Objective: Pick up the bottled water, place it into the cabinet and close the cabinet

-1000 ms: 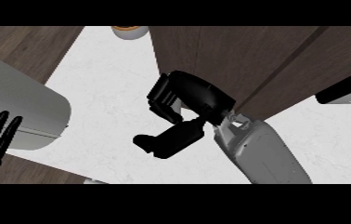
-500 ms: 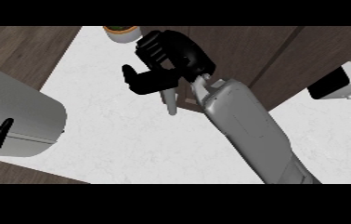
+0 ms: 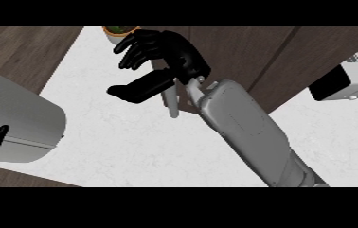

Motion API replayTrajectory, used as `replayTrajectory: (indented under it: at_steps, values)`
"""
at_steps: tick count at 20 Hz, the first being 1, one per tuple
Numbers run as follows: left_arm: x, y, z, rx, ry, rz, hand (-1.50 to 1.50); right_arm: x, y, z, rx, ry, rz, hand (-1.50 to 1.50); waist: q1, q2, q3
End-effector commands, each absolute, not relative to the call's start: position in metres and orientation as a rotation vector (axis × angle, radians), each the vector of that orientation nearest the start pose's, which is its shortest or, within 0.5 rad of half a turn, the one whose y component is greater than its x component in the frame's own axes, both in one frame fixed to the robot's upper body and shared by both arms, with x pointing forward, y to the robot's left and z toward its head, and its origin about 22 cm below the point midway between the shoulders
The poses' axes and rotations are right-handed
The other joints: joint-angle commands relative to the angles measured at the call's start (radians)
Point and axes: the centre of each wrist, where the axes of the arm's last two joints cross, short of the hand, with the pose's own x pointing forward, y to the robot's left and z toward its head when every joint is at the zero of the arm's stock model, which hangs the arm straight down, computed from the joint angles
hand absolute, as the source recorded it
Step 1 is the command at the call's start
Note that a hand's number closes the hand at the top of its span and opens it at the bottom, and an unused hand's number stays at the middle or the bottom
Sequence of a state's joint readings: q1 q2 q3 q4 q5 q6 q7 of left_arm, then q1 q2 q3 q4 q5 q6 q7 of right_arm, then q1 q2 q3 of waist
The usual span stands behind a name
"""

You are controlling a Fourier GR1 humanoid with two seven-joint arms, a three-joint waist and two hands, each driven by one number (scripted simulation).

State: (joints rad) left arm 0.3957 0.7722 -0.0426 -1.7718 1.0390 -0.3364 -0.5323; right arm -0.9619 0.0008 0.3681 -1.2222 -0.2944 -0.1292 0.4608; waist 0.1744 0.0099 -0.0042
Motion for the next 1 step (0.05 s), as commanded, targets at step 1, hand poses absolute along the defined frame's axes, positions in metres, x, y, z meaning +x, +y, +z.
replayTrajectory:
  at_steps: [1]
  values:
    - [0.1441,0.3830,0.0503,-0.482,-1.876,0.187,-1.50,0.3866,-0.0320,0.1991,0.310,-1.555,0.345,-1.50,-0.010,0.027,0.001]
